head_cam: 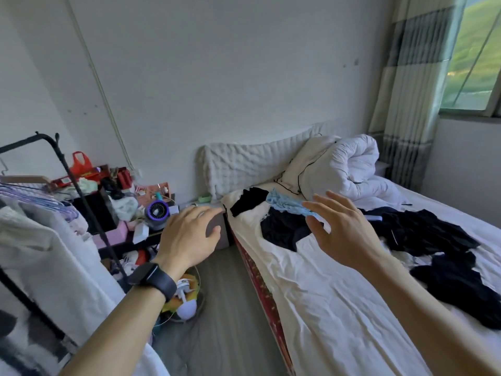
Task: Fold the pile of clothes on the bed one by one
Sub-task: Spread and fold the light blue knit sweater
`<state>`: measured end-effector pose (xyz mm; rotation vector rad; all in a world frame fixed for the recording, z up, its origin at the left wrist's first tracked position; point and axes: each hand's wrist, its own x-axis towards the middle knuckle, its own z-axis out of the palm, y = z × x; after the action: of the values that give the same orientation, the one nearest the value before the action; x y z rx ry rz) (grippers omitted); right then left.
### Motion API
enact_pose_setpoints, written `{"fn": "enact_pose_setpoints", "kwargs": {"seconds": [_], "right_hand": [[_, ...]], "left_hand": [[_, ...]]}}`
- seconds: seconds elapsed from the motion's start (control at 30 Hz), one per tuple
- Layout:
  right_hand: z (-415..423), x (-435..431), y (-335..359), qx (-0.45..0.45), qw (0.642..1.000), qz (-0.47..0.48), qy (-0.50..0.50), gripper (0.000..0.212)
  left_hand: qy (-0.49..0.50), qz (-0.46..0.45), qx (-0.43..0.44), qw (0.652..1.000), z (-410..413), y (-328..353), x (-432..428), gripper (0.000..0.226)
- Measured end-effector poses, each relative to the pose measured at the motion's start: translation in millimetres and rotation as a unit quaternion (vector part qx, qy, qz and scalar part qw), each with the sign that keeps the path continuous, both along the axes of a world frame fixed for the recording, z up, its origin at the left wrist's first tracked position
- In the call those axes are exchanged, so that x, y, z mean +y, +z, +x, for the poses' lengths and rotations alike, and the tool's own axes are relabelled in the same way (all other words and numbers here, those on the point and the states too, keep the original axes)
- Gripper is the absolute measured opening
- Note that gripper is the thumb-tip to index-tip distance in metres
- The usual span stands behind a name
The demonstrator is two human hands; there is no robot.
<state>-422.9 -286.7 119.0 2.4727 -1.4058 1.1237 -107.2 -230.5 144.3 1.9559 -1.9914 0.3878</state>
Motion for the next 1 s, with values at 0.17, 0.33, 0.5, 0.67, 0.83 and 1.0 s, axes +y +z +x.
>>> {"fn": "enact_pose_setpoints", "kwargs": {"seconds": [0.17, 0.33, 0.5, 0.67, 0.83, 1.0], "right_hand": [[53.7, -107.3, -8.4, -0.013, 1.000, 0.026, 0.010, 0.042], [101.8, -205.0, -19.5, -0.022, 0.999, 0.032, 0.014, 0.029], [153.3, -296.9, -51.9, -0.028, 0.999, 0.025, 0.007, 0.026], [207.8, -381.4, -87.8, -0.018, 0.999, 0.038, -0.012, 0.027], [247.6, -456.7, -116.6, -0.010, 0.994, 0.075, -0.076, 0.030], [270.0, -518.7, -159.2, 0.002, 0.972, 0.187, -0.145, 0.035]], "left_hand": [[0.008, 0.016, 0.006, 1.000, 45.6, -10.0, -105.8, 0.057], [-0.002, 0.019, 0.084, 0.996, 87.5, -28.7, -200.2, 0.053], [-0.035, -0.012, 0.117, 0.992, 137.2, -68.6, -298.5, 0.049], [-0.065, 0.029, 0.112, 0.991, 184.6, -108.0, -414.0, 0.044], [-0.126, 0.079, 0.073, 0.986, 211.4, -133.8, -521.5, 0.035], [-0.183, 0.177, 0.033, 0.966, 222.0, -165.5, -626.1, 0.035]]}}
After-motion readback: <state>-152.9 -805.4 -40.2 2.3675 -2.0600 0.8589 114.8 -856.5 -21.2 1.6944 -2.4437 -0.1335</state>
